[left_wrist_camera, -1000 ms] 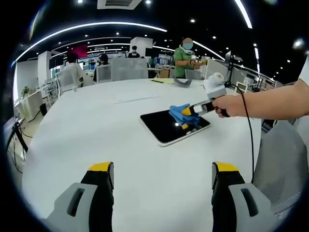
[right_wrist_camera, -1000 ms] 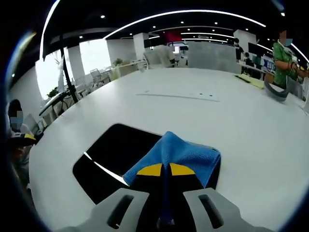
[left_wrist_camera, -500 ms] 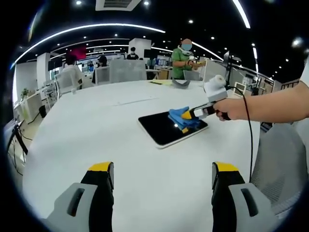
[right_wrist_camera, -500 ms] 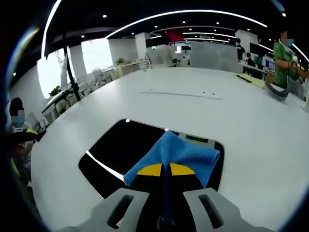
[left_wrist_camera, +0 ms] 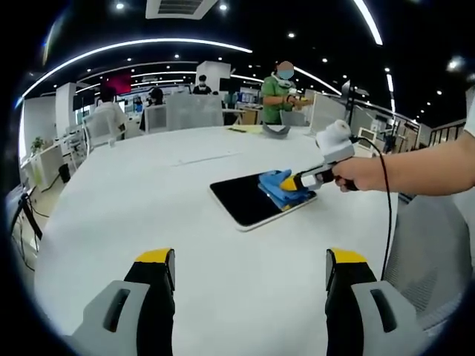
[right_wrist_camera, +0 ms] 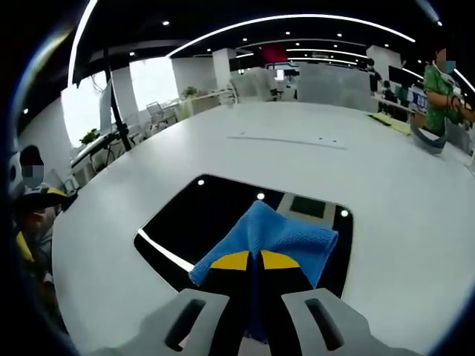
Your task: Wipe the mirror surface with the cleaning cloth until all visible marks leave the cleaned area.
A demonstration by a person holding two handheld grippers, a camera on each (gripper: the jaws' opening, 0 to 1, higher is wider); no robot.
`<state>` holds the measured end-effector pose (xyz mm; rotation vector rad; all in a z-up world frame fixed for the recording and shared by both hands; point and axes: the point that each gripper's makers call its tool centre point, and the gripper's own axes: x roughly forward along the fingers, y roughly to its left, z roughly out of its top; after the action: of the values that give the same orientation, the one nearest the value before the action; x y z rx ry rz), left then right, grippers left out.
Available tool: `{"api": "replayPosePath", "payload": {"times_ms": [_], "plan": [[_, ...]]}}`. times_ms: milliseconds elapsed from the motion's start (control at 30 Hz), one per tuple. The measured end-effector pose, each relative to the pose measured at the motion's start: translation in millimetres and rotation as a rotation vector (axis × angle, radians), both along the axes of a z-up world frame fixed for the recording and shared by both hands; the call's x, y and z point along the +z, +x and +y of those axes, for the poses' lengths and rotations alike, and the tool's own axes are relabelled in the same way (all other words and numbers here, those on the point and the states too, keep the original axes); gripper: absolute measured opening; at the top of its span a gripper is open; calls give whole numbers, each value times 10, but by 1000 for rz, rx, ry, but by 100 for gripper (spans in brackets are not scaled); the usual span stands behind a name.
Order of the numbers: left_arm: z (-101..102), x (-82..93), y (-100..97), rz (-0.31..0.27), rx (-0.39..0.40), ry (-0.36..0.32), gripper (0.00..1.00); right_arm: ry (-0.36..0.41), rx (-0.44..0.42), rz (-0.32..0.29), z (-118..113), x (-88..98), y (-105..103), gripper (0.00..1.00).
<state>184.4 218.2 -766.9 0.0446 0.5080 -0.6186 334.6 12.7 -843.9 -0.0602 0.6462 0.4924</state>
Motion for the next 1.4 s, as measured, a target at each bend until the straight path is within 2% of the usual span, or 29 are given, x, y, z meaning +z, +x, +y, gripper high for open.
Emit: {"api": "replayPosePath", "payload": {"times_ms": [600, 967, 1400], "plan": [[-33, 1, -4, -3, -7, -8, 84, 6, 15, -11, 44, 5, -156, 0], [-40, -2, 17, -5, -11, -8, 84, 8, 15, -34, 44, 7, -153, 0], [-23, -37, 20, 3, -6, -10, 84, 18, 19, -12, 41, 3, -134, 0]]}}
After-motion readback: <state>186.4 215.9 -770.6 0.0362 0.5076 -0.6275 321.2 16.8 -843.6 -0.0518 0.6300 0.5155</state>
